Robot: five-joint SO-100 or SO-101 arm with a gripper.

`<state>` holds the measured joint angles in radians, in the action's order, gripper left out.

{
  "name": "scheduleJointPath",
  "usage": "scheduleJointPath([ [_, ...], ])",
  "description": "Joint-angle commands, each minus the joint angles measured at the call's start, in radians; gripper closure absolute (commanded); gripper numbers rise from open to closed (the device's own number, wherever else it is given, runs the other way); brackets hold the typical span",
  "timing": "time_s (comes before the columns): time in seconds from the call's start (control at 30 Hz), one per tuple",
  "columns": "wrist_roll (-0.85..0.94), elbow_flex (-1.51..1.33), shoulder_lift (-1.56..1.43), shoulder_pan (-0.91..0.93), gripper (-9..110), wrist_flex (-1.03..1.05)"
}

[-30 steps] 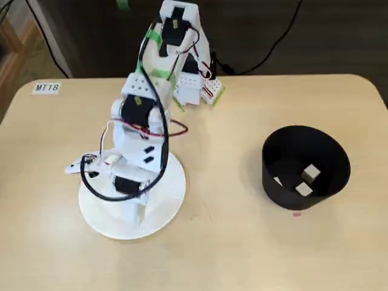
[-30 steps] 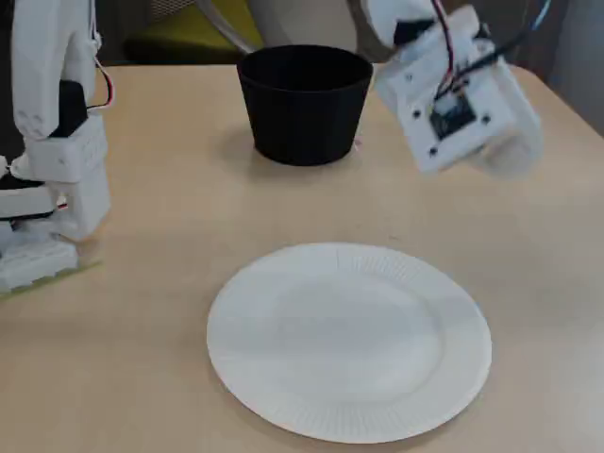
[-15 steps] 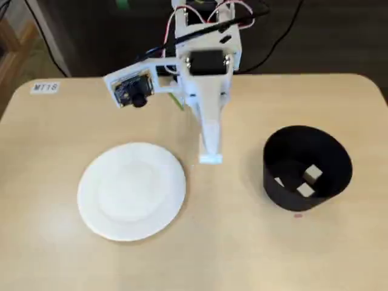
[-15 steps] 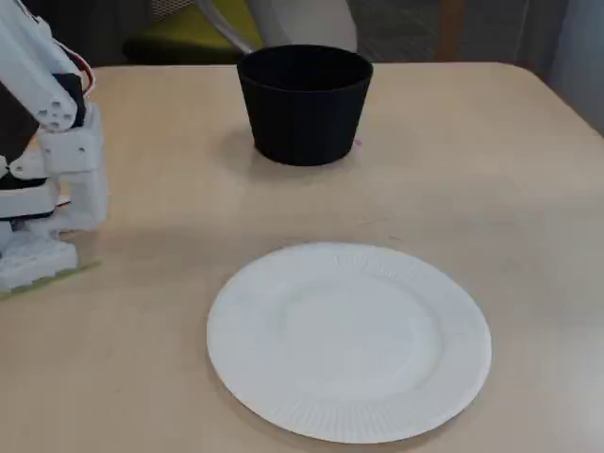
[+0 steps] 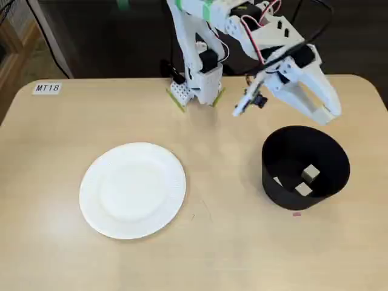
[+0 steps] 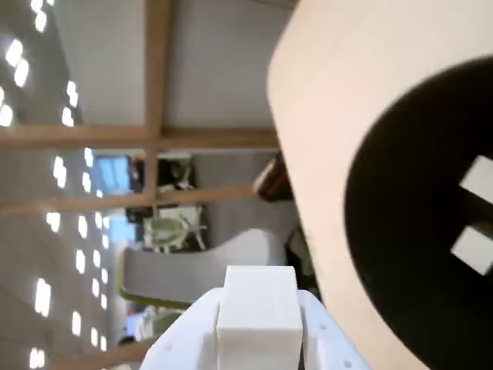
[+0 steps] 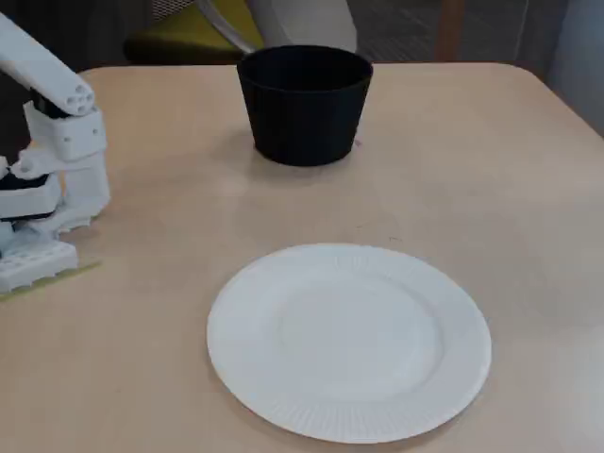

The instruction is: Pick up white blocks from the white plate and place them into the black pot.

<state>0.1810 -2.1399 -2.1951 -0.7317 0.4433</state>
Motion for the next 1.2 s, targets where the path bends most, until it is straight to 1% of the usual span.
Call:
scheduleJointPath([
  [0.0,0.054,0.012,0.057,-0.029,104,0.028],
  [0.33,0.213,0.038,0.207,0.032,104,0.072],
  [0.5,0.235,0.069,0.233,0.034,104,0.081],
  [0.53,0.245,0.072,0.235,0.034,96,0.089],
  [0.57,0.258,0.077,0.233,0.034,85,0.103],
  [0.6,0.267,0.080,0.232,0.034,78,0.114],
  [0.67,0.285,0.087,0.225,0.037,69,0.130],
  [0.73,0.295,0.097,0.221,0.040,65,0.146],
  [0.8,0.295,0.103,0.212,0.044,67,0.150],
  [0.83,0.293,0.104,0.207,0.046,72,0.150],
  [0.9,0.282,0.120,0.192,0.049,95,0.155],
  [0.93,0.275,0.137,0.184,0.055,104,0.166],
  [1.03,0.270,0.262,0.150,0.109,104,0.284],
  [1.17,0.195,0.463,0.061,0.282,104,0.442],
])
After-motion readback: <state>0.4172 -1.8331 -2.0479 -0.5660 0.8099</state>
